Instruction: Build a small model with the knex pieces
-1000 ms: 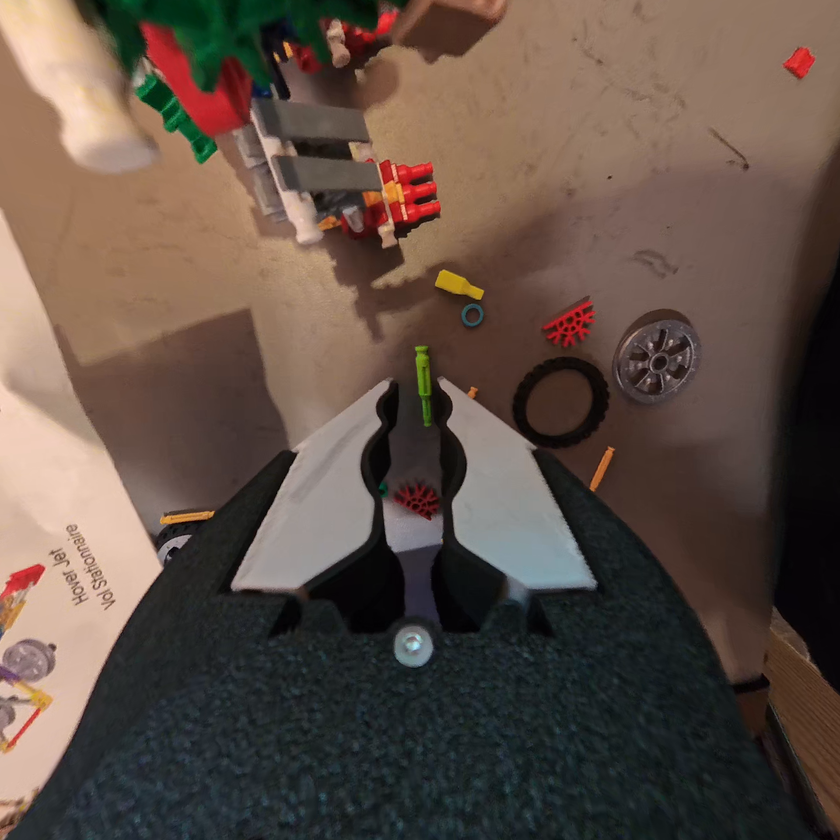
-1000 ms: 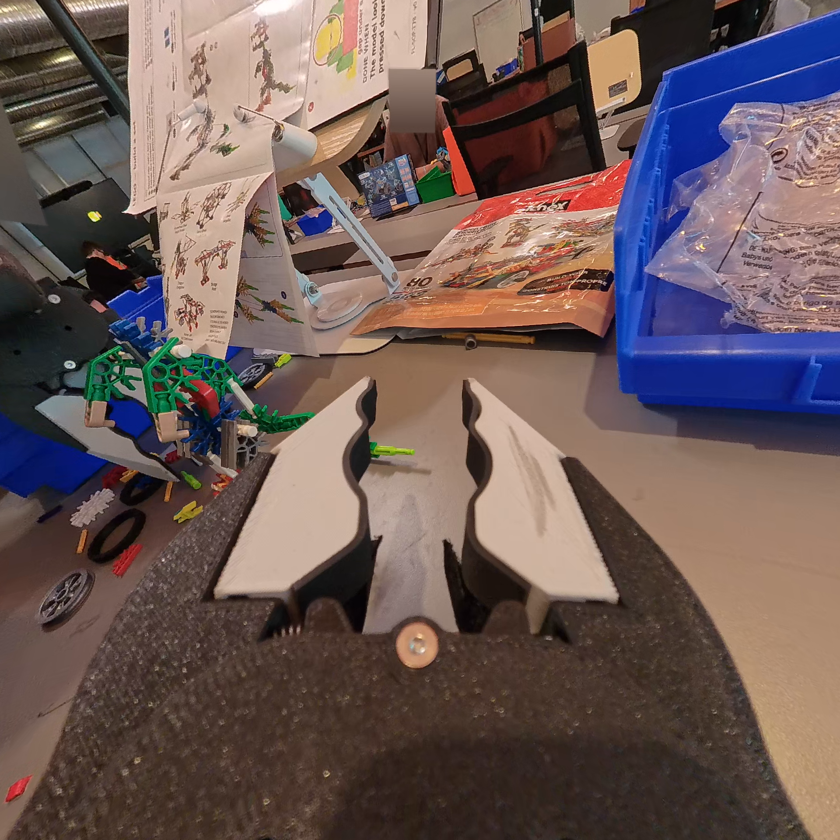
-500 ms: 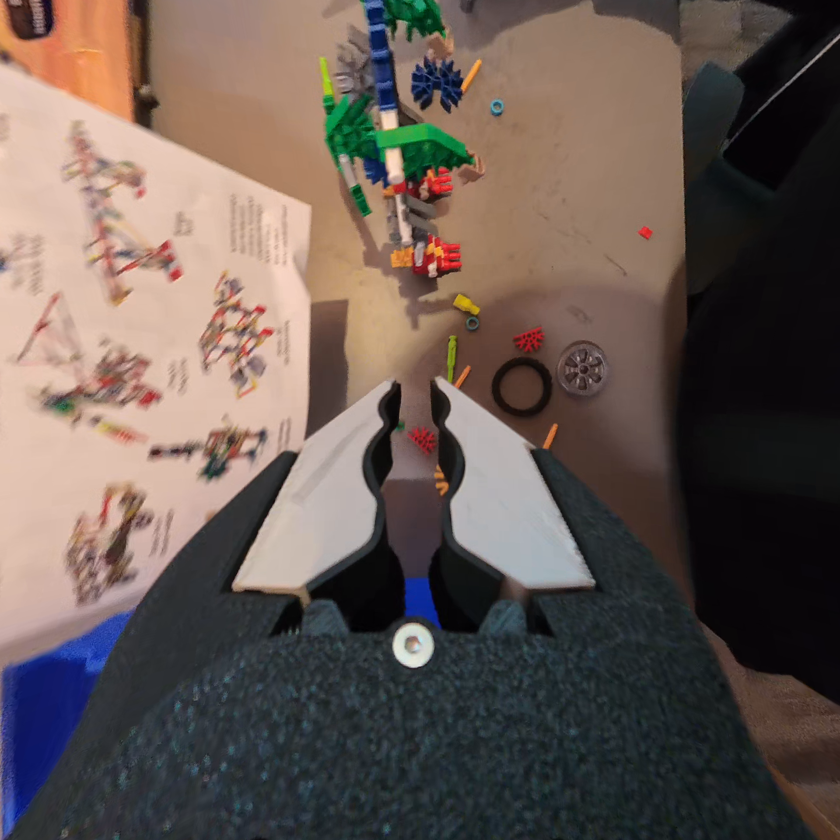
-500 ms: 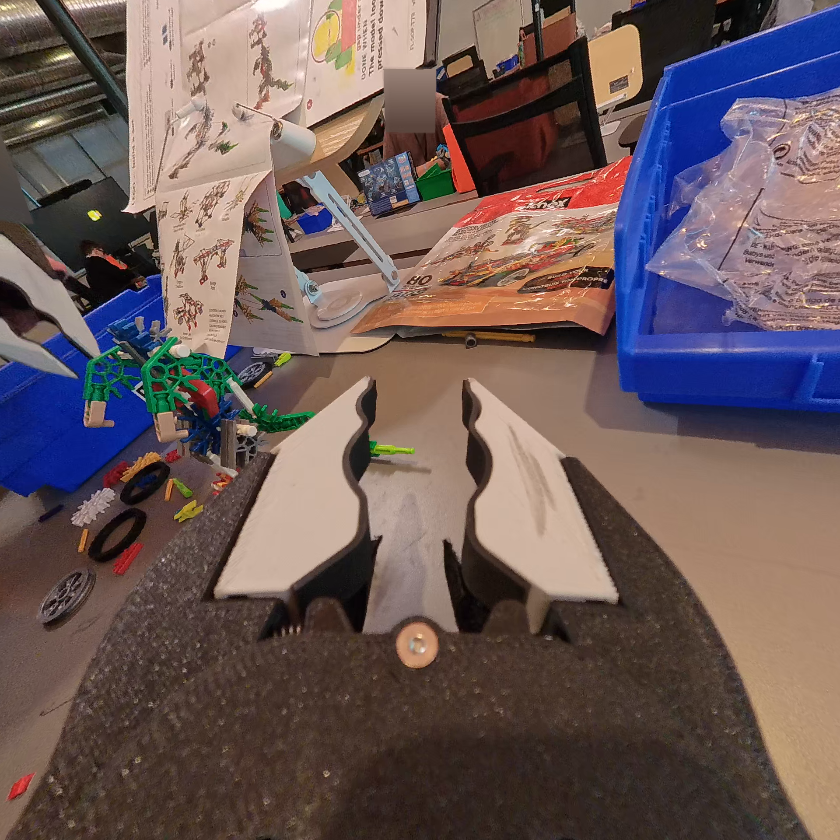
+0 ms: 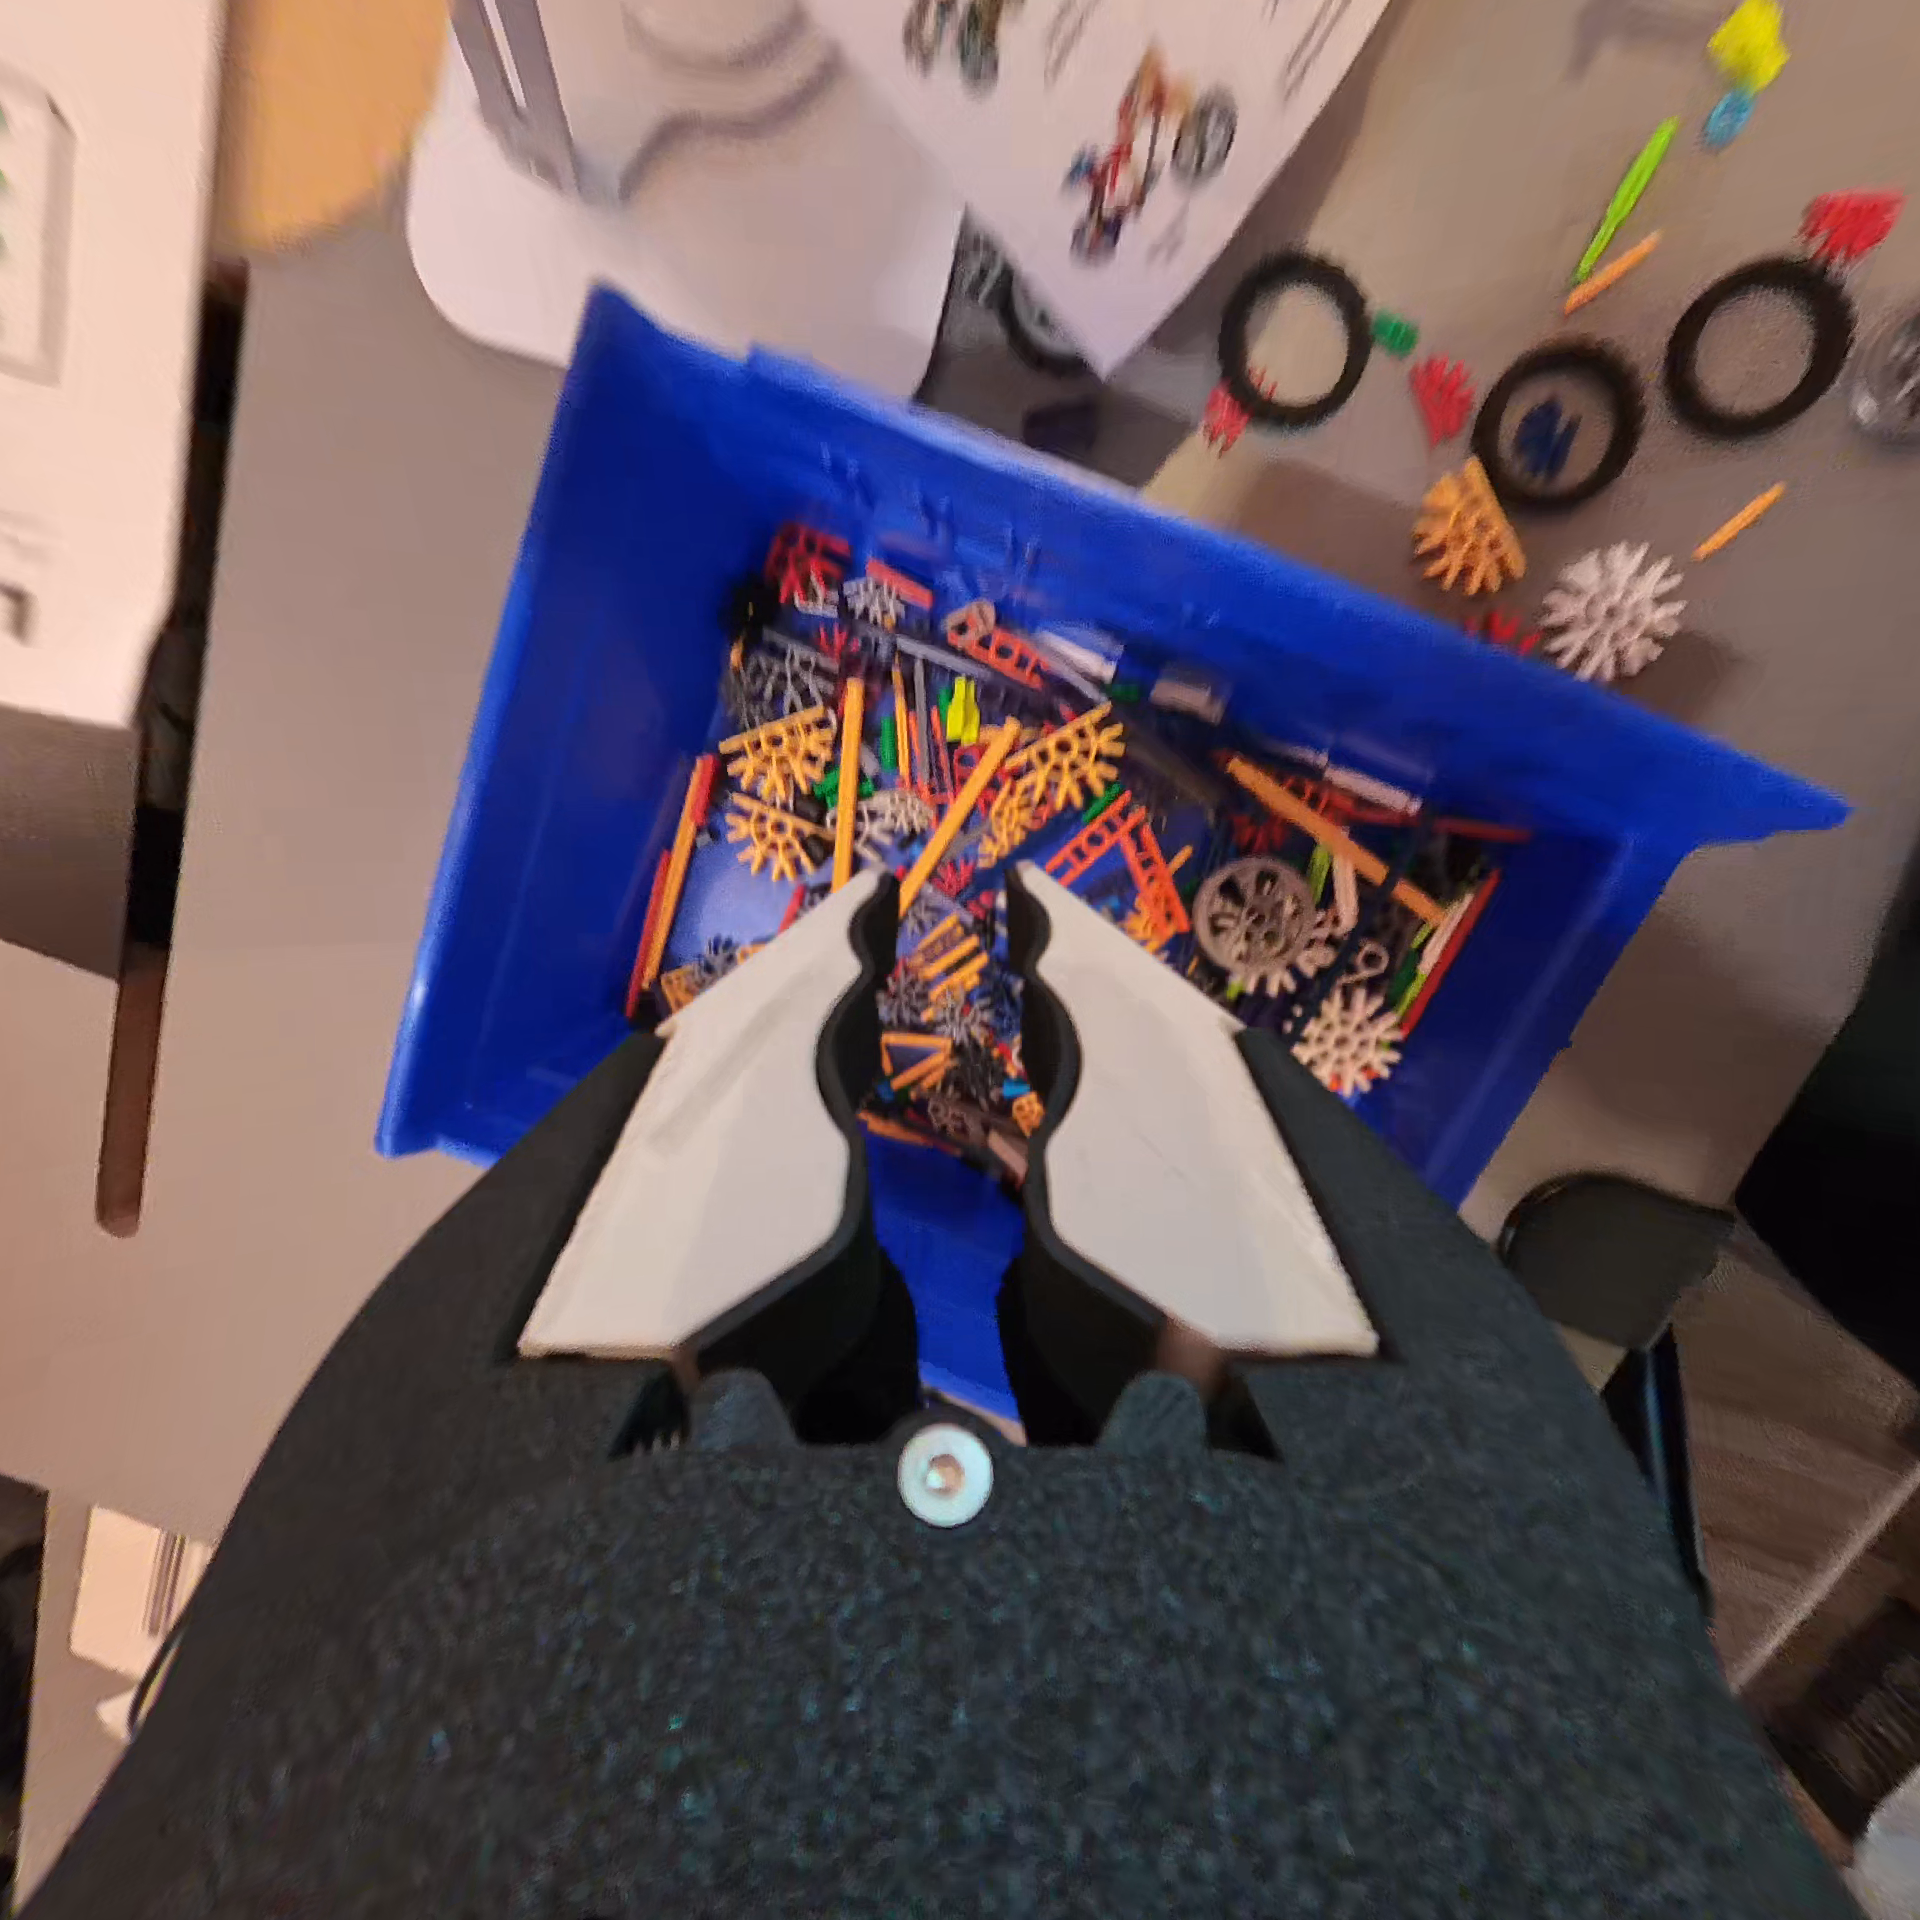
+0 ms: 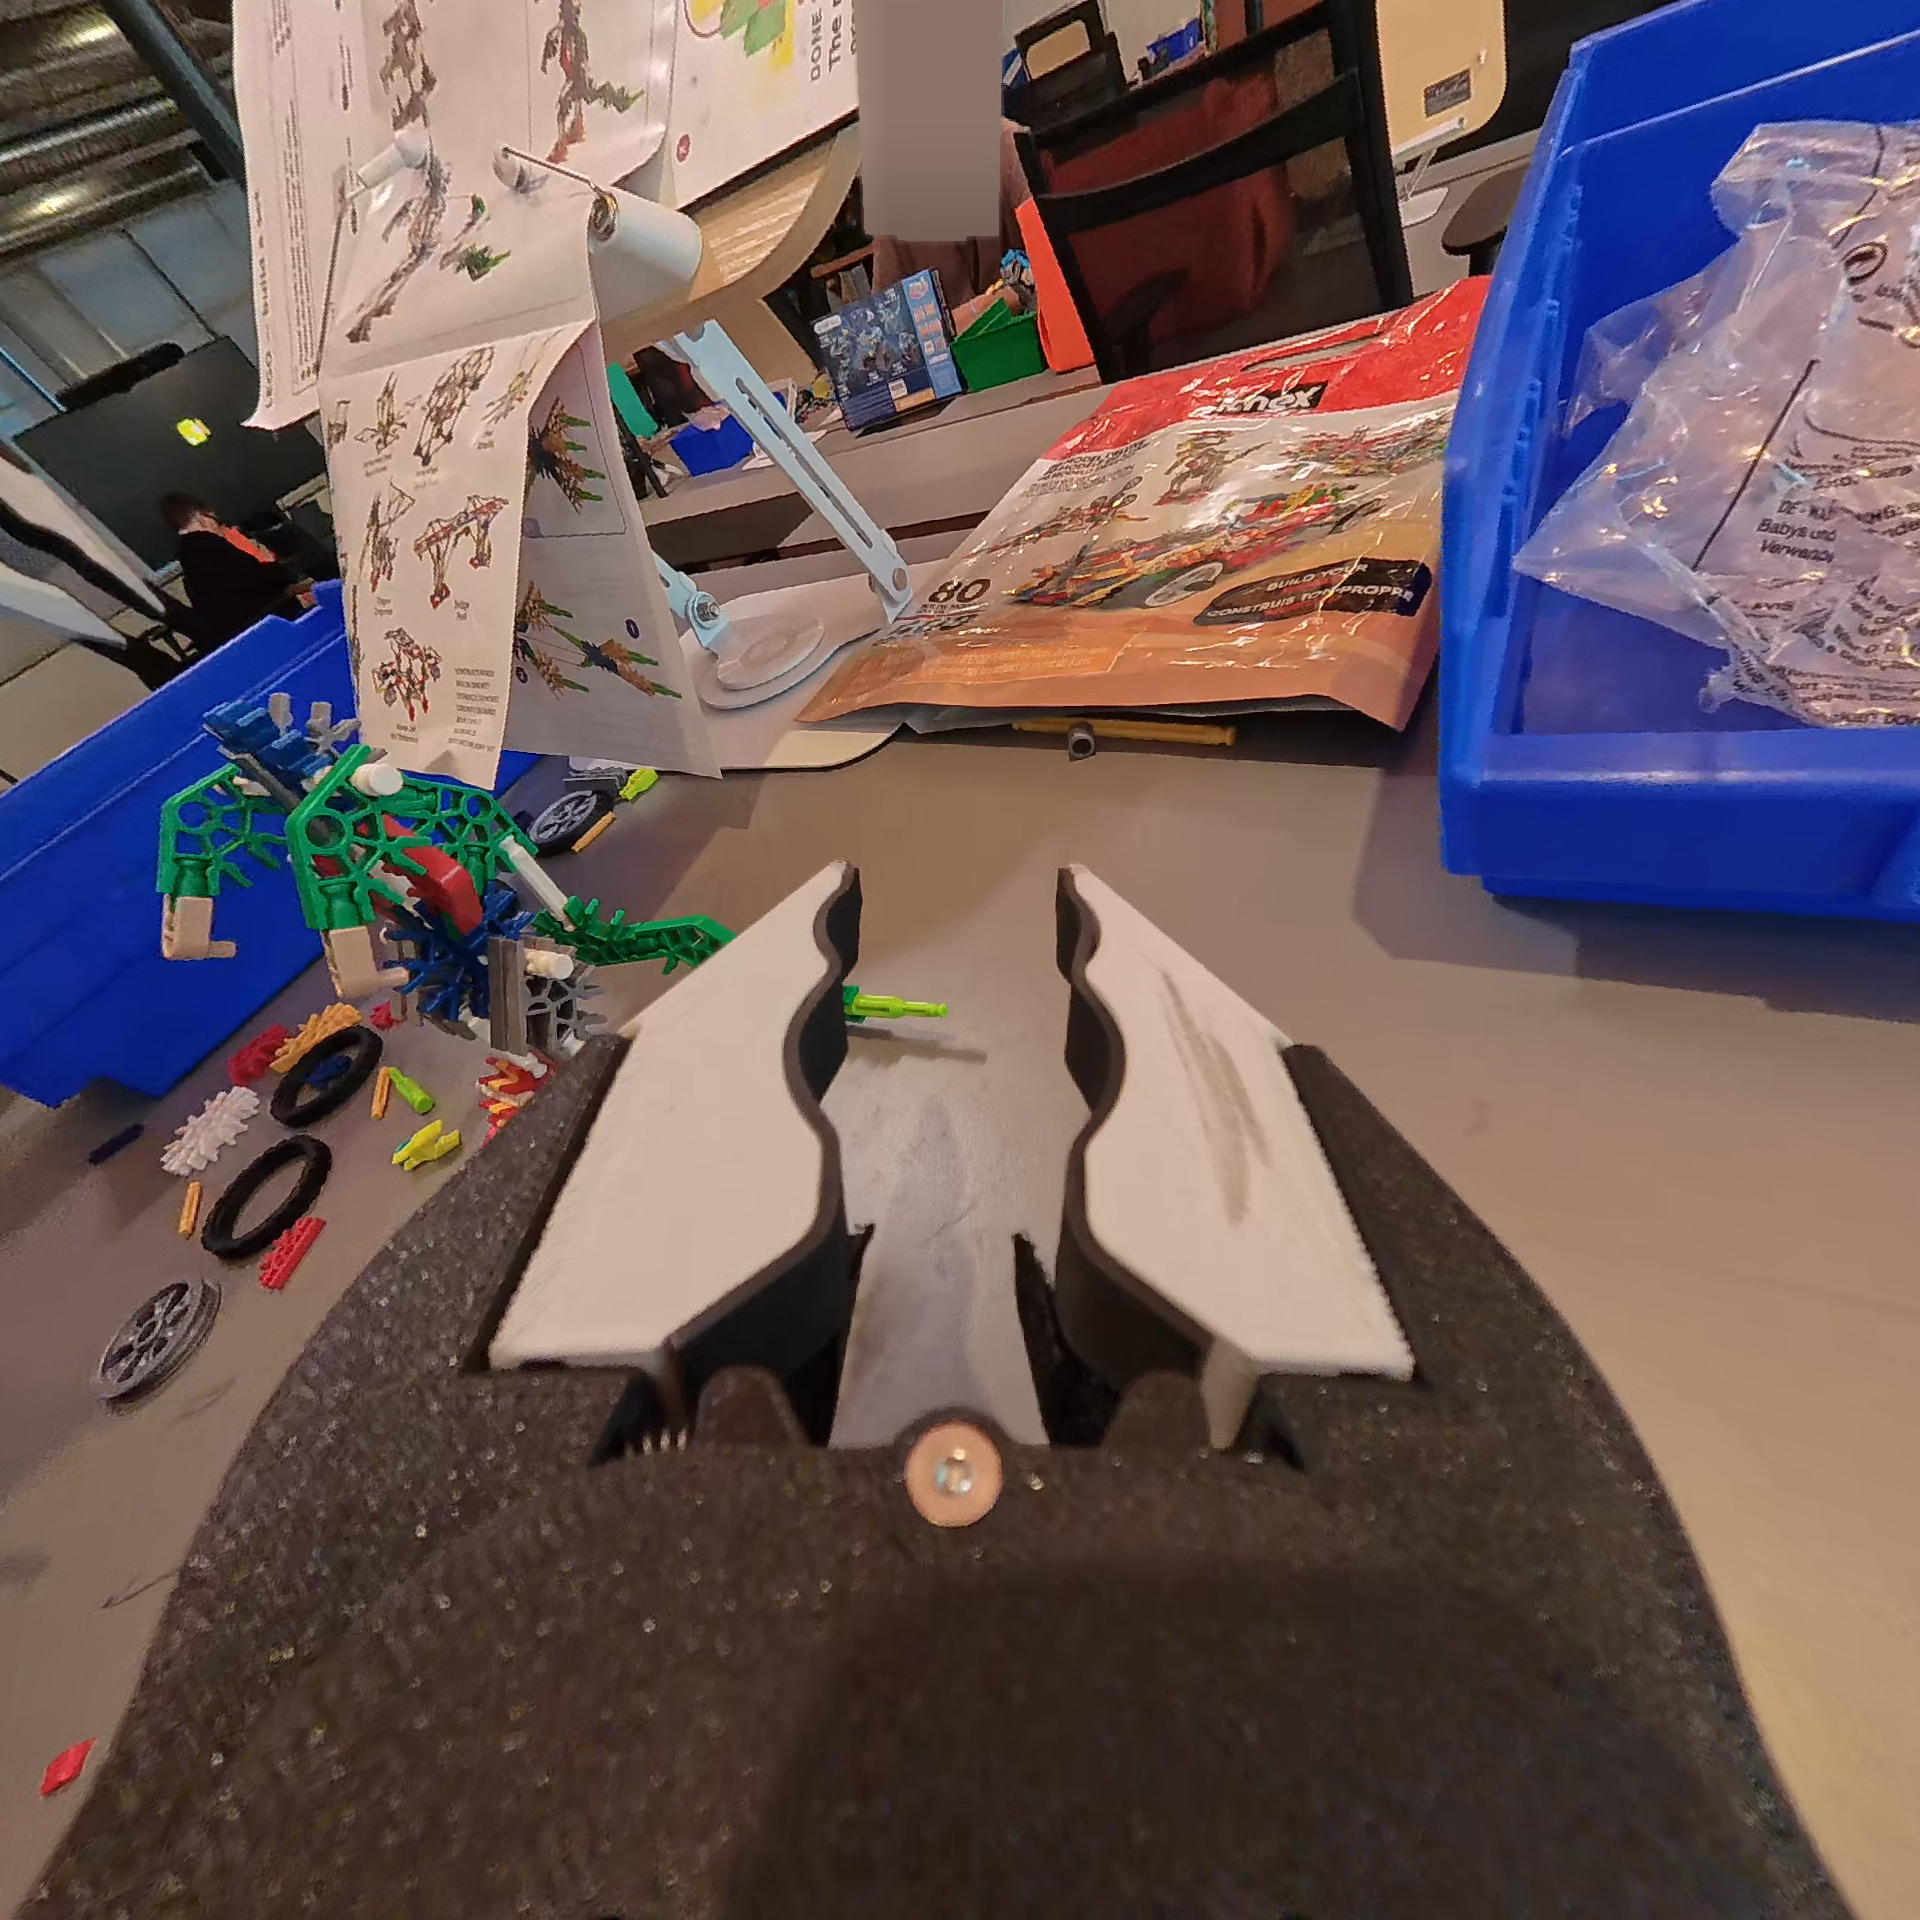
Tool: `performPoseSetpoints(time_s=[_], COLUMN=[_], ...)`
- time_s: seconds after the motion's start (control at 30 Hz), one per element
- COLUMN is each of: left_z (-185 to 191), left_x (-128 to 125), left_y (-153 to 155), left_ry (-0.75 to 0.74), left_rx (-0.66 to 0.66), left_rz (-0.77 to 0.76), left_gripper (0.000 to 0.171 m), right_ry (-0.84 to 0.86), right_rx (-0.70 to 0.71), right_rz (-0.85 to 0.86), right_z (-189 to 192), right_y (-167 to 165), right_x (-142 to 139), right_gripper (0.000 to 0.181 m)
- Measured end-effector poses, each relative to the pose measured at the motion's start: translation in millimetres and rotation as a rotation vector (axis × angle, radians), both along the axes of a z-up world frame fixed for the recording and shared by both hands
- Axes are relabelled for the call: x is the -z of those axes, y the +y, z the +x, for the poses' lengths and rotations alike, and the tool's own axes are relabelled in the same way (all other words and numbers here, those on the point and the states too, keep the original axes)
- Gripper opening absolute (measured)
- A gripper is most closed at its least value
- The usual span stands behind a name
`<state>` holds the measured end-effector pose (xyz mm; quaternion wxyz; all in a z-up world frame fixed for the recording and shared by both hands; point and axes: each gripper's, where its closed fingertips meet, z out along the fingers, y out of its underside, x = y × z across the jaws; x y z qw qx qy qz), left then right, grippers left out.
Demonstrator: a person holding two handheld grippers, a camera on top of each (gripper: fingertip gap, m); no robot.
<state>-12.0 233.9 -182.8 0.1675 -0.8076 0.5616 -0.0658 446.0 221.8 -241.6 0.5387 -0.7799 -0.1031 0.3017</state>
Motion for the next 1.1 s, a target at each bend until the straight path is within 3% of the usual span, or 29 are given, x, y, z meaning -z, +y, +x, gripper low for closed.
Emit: performPoseSetpoints(time_s=[0.3,0.6,0.77,1.1], left_z=[-31,-53,-63,-81], left_x=[50,68,81,112], left_y=[-20,-57,-83,-102], left_ry=[0.125,0.272,0.379,0.558], left_rx=[0.012,0.047,0.081,0.132], left_rz=[-0.117,-0.275,-0.342,-0.41], left_gripper=[0.021,0.025,0.019,0.012], right_ry=[-0.014,-0.022,-0.023,-0.014], right_rx=[-0.021,-0.028,-0.028,-0.023], right_rz=[-0.036,-0.049,-0.047,-0.026], right_z=[-4,-5,-5,-4], right_y=[1,1,1,0], right_x=[6,8,8,4], right_gripper=[0.038,0.037,0.037,0.037])
